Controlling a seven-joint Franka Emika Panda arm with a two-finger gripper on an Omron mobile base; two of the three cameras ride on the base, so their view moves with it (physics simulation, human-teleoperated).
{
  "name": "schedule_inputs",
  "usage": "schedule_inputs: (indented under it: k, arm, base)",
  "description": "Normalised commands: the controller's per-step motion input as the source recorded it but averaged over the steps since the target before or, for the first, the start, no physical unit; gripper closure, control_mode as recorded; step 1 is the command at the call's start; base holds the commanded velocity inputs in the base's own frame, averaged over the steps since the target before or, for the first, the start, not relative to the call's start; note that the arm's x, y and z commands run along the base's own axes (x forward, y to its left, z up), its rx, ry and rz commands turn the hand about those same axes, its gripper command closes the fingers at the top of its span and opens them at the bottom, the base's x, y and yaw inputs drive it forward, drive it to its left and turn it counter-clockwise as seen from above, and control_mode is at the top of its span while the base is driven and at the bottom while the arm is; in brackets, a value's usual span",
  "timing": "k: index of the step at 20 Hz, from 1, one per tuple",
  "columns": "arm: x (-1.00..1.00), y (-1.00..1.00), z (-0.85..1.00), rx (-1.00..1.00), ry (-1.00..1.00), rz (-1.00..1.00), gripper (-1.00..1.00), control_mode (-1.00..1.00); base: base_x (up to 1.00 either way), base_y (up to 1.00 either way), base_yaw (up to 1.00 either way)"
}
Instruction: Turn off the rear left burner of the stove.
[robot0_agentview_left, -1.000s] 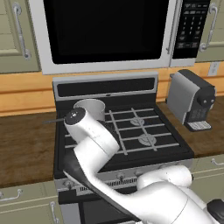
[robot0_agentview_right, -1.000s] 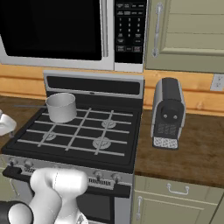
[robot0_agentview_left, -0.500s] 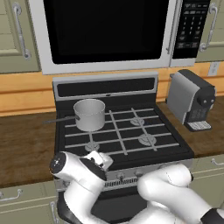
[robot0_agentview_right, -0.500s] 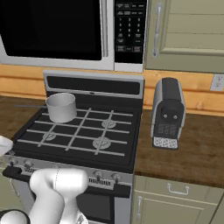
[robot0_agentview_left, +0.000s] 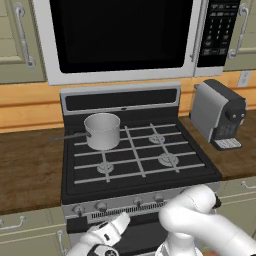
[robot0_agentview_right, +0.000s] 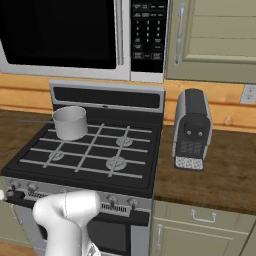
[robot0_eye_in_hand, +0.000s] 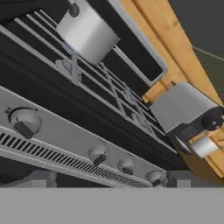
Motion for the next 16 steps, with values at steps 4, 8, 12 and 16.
schedule_inputs:
  k: [4,8,12,16]
  arm:
    - [-0.06,0.01,-0.32,0.04,-0.66,0.00,-1.00,-1.00]
    - [0.00,0.00,-0.22,0.02,-0.37,0.01,-1.00,-1.00]
    - [0.07,0.01,-0.05,-0.02,-0.19,0.04,-1.00,-1.00]
    - [0.11,0.20,-0.09,-0.11,-0.03,0.07,-1.00,-1.00]
  base:
    - [0.00,0.00,0.00]
    - [0.00,0.00,0.00]
    - [0.00,0.00,0.00]
    - [0.00,0.00,0.00]
